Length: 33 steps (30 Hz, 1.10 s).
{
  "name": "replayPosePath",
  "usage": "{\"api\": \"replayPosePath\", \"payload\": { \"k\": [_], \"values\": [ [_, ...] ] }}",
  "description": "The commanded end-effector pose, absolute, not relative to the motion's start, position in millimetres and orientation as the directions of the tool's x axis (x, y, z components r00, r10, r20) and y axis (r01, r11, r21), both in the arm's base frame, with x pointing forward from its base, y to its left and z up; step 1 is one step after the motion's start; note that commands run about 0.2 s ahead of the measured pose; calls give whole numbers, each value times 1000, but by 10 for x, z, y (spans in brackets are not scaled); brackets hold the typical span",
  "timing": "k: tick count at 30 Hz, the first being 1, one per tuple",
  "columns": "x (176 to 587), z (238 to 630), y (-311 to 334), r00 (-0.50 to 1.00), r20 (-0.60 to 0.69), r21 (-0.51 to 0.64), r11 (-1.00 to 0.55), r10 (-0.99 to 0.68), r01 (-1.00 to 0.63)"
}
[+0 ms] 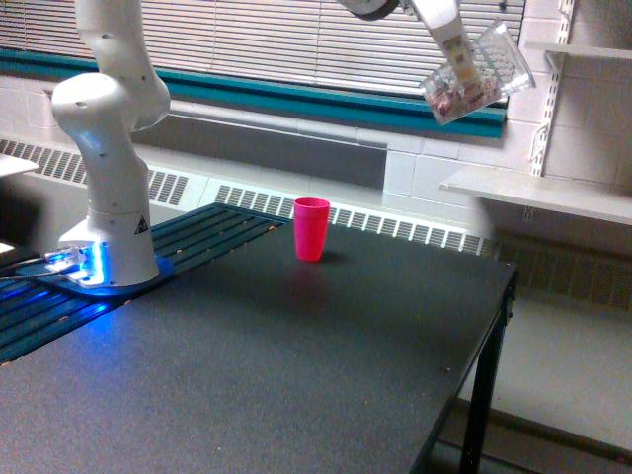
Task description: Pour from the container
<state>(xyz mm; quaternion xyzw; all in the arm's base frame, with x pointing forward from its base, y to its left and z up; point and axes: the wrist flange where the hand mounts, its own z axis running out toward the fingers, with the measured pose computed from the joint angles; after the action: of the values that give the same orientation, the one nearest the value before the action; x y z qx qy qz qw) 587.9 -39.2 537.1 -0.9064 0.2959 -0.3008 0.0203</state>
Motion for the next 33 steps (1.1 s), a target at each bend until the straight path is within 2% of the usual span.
{"api": "replayPosePath", "payload": {
  "k": [1,15,33],
  "values": [
    [5724,5823,-393,601,583,-265,-827,-547,-496],
    [5664,5800,221,648,622,-223,-892,-440,-392],
    [5238,5438,1618,713,671,-103,-978,-203,-182]
  ]
}}
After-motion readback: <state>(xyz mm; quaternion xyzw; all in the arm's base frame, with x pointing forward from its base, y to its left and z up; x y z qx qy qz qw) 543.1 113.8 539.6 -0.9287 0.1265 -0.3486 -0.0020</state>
